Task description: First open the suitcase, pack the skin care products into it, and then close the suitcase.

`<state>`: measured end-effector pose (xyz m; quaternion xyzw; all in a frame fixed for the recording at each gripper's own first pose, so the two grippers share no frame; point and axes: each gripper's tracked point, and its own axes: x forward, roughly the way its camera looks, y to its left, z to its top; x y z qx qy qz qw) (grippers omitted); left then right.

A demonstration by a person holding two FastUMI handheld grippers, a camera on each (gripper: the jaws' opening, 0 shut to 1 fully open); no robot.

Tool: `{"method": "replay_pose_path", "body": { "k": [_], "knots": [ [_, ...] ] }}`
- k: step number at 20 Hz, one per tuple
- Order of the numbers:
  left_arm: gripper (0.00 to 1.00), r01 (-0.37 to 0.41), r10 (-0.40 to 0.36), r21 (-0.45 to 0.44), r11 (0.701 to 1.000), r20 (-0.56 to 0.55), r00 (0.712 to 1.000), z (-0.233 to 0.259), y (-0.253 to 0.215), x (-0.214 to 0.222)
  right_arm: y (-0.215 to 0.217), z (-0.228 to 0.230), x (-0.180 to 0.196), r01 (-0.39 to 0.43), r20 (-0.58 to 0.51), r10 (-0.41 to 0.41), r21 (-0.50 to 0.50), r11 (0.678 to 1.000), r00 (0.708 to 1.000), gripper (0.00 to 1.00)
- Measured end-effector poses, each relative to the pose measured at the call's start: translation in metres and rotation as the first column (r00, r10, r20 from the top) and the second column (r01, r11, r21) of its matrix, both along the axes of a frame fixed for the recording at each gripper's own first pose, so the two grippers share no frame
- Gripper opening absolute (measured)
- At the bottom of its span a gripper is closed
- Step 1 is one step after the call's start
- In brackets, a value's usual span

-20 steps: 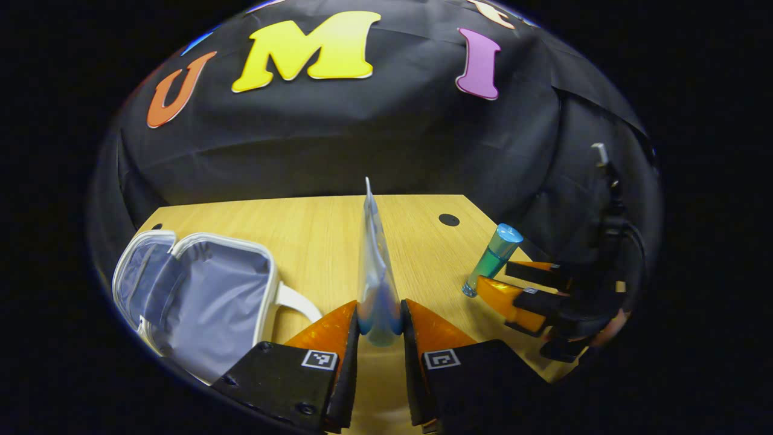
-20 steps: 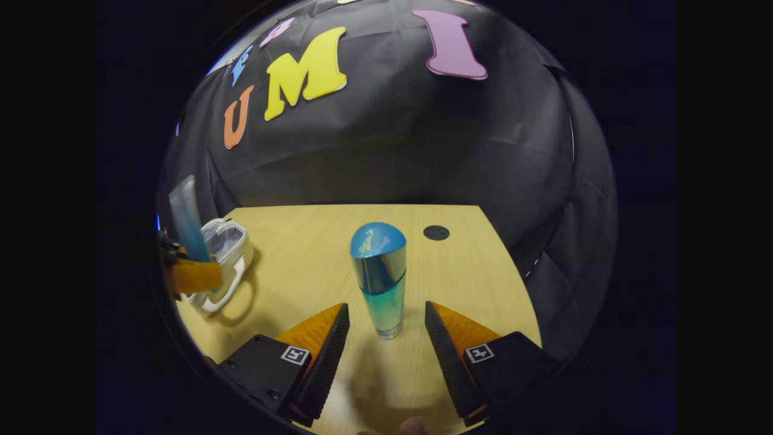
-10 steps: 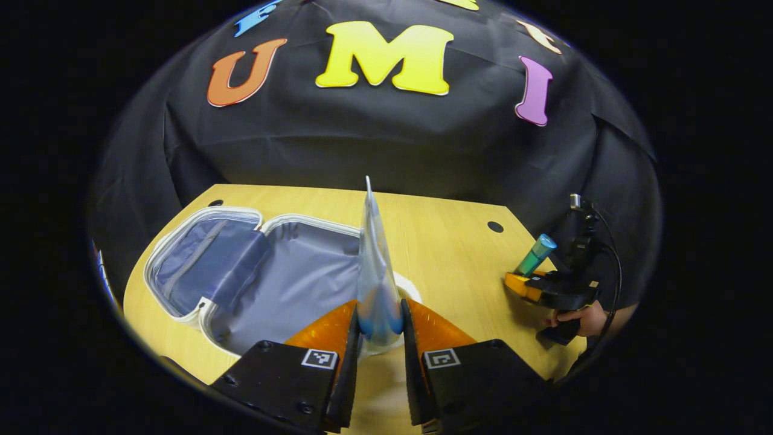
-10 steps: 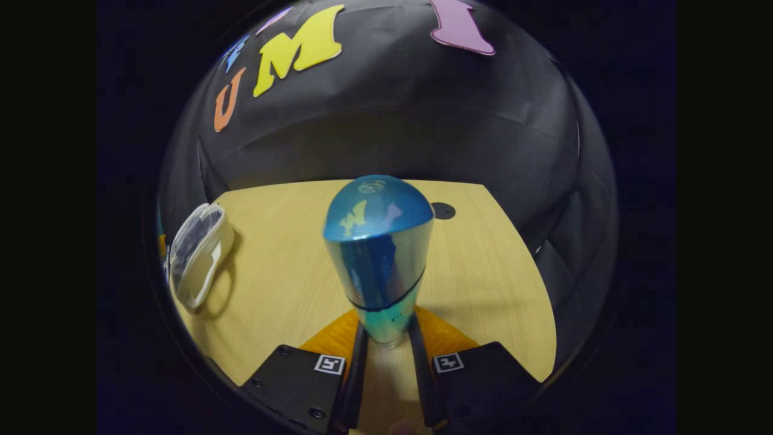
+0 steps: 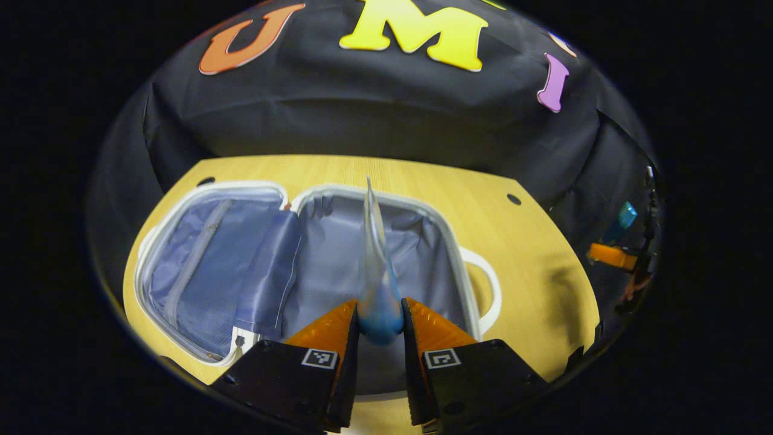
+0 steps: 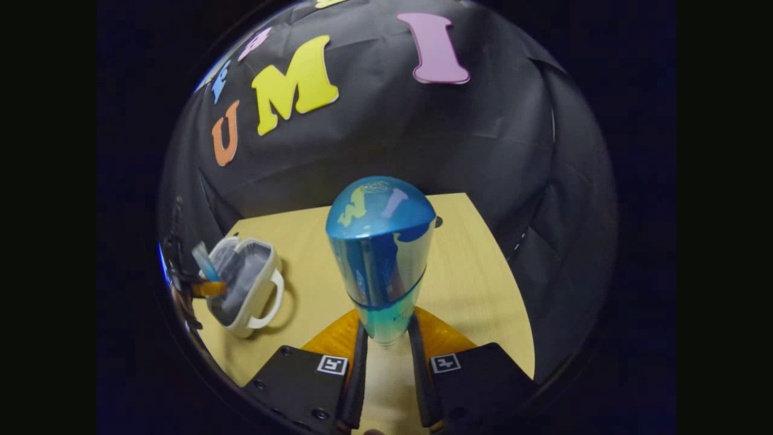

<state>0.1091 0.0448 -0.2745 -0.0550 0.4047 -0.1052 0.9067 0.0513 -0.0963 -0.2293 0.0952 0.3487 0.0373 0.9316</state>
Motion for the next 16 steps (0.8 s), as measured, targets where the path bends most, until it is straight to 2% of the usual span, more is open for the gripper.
{"method": "replay_pose_path", "body": {
  "k": [2, 5, 6, 8, 9, 13, 15, 16],
  "knots": [
    [0.38, -0.013, 0.012, -0.013, 1.000, -0.067, 0.998, -0.018, 0.010, -0.002, 0.004, 0.028, -0.020, 0.051, 0.003, -0.051, 0.045, 0.998, 0.999, 0.33],
    [0.38, -0.026, 0.030, 0.029, 0.999, -0.168, 0.985, -0.035, 0.024, -0.004, 0.010, 0.060, -0.040, 0.099, 0.029, -0.101, 0.062, 0.993, 0.994, 0.33],
    [0.38, -0.033, 0.042, 0.041, 0.999, -0.213, 0.976, -0.041, 0.028, -0.006, 0.015, 0.070, -0.047, 0.093, 0.041, -0.095, 0.059, 0.994, 0.995, 0.30],
    [0.38, -0.055, 0.065, 0.040, 0.998, -0.311, 0.948, -0.051, 0.030, -0.011, 0.025, 0.088, -0.054, 0.081, 0.067, -0.085, 0.065, 0.995, 0.994, 0.33],
    [0.38, -0.067, 0.074, 0.034, 0.997, -0.314, 0.946, -0.053, 0.029, -0.005, 0.030, 0.096, -0.056, 0.076, 0.080, -0.081, 0.064, 0.995, 0.993, 0.33],
    [0.39, -0.056, 0.085, 0.081, 0.995, -0.417, 0.905, -0.056, 0.032, -0.004, 0.054, 0.115, -0.062, 0.036, 0.103, -0.044, 0.072, 0.997, 0.994, 0.33],
    [0.40, -0.068, 0.103, 0.093, 0.993, -0.447, 0.889, -0.055, 0.033, -0.002, 0.066, 0.117, -0.067, -0.015, 0.101, 0.011, 0.044, 0.999, 0.995, 0.30],
    [0.41, -0.067, 0.103, 0.095, 0.993, -0.461, 0.881, -0.055, 0.032, -0.003, 0.078, 0.117, -0.069, -0.050, 0.100, 0.045, 0.047, 0.998, 0.994, 0.33]
  ]
}}
